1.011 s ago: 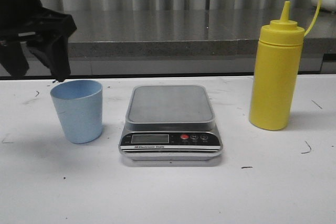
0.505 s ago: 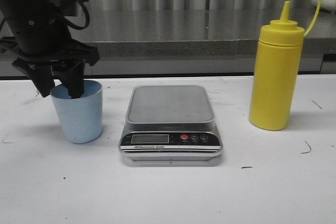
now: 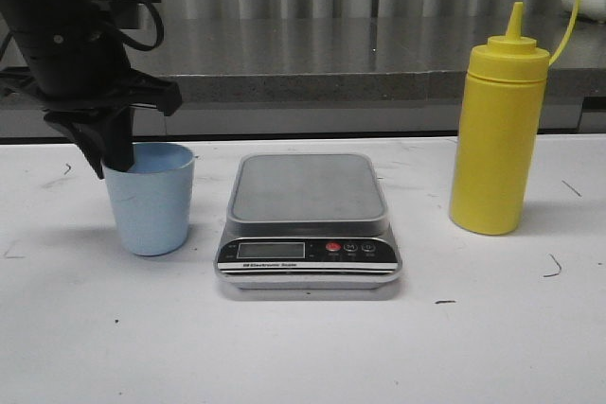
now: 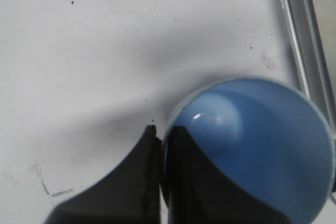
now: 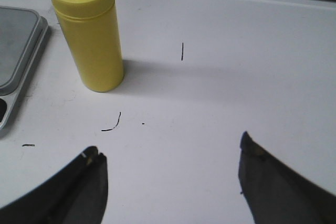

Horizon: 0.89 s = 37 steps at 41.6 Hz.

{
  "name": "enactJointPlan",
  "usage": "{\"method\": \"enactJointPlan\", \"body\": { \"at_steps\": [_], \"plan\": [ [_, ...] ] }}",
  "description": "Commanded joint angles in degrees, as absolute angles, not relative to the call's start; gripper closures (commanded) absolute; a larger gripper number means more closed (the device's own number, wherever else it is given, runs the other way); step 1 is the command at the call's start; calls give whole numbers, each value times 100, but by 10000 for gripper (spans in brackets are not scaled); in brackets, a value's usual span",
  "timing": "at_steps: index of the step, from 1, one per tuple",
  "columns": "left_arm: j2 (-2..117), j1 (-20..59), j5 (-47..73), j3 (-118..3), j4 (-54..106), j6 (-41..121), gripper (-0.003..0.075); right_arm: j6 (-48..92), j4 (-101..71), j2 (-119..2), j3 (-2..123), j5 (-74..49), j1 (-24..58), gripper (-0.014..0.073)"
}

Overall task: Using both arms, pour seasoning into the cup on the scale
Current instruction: 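Lift the blue cup with the left gripper and carry it over the scale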

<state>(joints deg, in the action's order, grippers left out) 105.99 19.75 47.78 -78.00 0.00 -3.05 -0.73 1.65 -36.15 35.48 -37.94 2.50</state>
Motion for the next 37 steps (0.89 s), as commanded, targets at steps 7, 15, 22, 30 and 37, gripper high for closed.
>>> {"method": "enactJointPlan", "body": {
  "at_steps": [7, 15, 22, 30, 37],
  "plan": [
    [9879, 2044, 5307, -8559, 0, -325, 740, 0, 258, -3656, 3721, -3434, 237, 50],
    [9827, 2384, 5549, -9213, 51, -325, 740, 0, 258, -3656, 3721, -3434, 237, 50],
    [10147, 2784, 5524, -9699, 51, -354, 740, 0, 258, -3656, 3721, -3434, 237, 50],
    [10833, 3118, 5565, -10409, 51, -543, 740, 0, 258, -3656, 3721, -3434, 237, 50],
    [11338, 3229, 5579, -10824, 81, -640, 740, 0, 258, -3656, 3721, -3434, 237, 50]
  ]
}}
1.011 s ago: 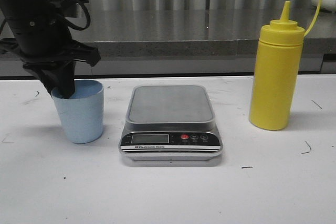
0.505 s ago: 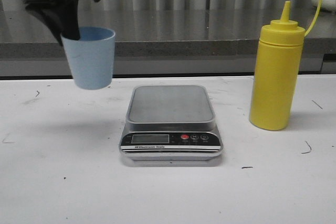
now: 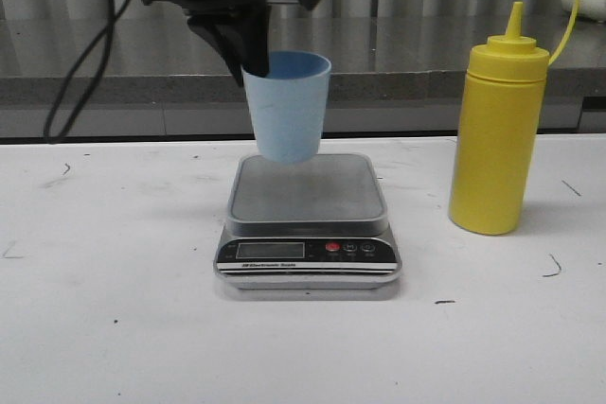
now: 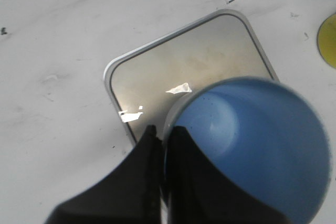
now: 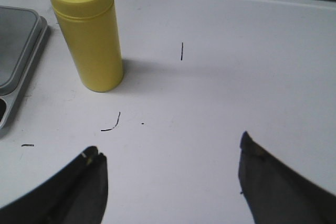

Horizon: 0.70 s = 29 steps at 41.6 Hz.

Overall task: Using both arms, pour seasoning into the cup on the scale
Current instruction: 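Lift the blue cup with the left gripper and carry it over the scale, then set the cup on the scale, open the left gripper and lift away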

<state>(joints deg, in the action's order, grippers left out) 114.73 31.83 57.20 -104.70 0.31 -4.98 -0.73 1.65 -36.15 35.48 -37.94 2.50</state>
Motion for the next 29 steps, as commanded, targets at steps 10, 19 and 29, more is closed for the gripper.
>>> {"method": "enactJointPlan", "body": {
  "at_steps": [10, 19, 29],
  "plan": [
    [11544, 3216, 5528, -10879, 81, -663, 740, 0, 258, -3656, 3721, -3434, 237, 50],
    [11555, 3216, 5445, -10879, 221, -663, 713, 0, 258, -3656, 3721, -3434, 237, 50],
    [11555, 3216, 5440, -10879, 403, -663, 378, 0, 258, -3656, 3721, -3434, 237, 50]
  ]
}}
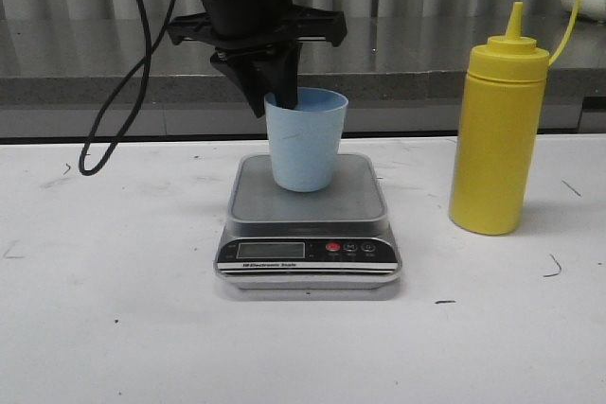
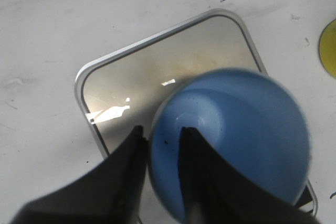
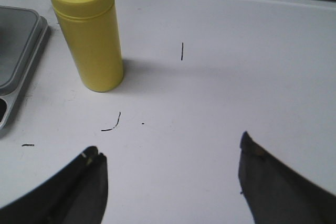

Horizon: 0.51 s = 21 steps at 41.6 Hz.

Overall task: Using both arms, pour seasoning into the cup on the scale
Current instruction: 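Set the cup on the scale, open the left gripper and lift away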

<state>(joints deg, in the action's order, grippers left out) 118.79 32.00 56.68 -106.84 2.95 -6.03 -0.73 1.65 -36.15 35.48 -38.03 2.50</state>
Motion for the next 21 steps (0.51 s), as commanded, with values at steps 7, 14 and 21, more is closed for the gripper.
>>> {"method": "enactJointPlan", "body": {
  "at_steps": [7, 14, 21],
  "plan": [
    [11429, 3216, 5427, -10879, 403, -663, 351, 0, 258, -3656, 3721, -3434, 237, 50],
    [10912, 3227, 5460, -10793, 335, -639, 351, 0, 258, -3656, 3721, -3434, 237, 50],
    [10016, 3227, 5200, -10169, 55, -627, 351, 0, 258, -3656, 3721, -3434, 237, 50]
  ]
}}
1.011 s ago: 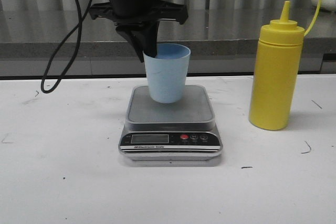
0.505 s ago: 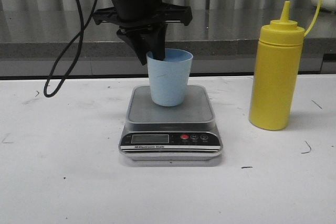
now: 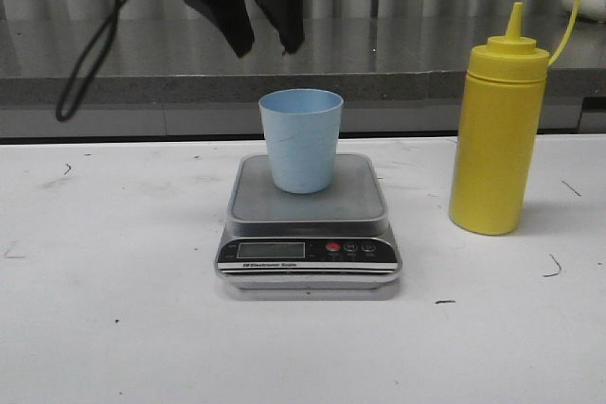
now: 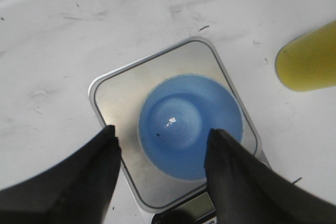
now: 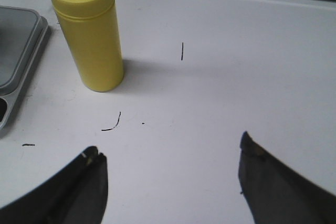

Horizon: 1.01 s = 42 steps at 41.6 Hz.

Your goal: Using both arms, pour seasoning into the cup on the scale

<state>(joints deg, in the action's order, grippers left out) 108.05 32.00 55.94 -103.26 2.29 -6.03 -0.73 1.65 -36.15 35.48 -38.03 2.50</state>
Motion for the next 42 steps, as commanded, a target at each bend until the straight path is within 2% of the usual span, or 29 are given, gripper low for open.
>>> {"method": "enactJointPlan", "body": {
  "at_steps": [1, 13, 30, 42],
  "plan": [
    [9880, 3227, 5168, -10048, 0, -627, 352, 0, 258, -3656, 3721, -3434, 237, 50],
    [7946, 3035, 4691, -8345, -309, -627, 351, 0, 258, -3656, 3721, -3434, 237, 50],
    [4838, 1986, 4834, -6404, -309, -627, 351, 0, 258, -3656, 3721, -3434, 237, 50],
    [3316, 1916, 5582, -5420, -321, -519, 351, 0, 258, -3656, 3721, -3434, 237, 50]
  ]
}}
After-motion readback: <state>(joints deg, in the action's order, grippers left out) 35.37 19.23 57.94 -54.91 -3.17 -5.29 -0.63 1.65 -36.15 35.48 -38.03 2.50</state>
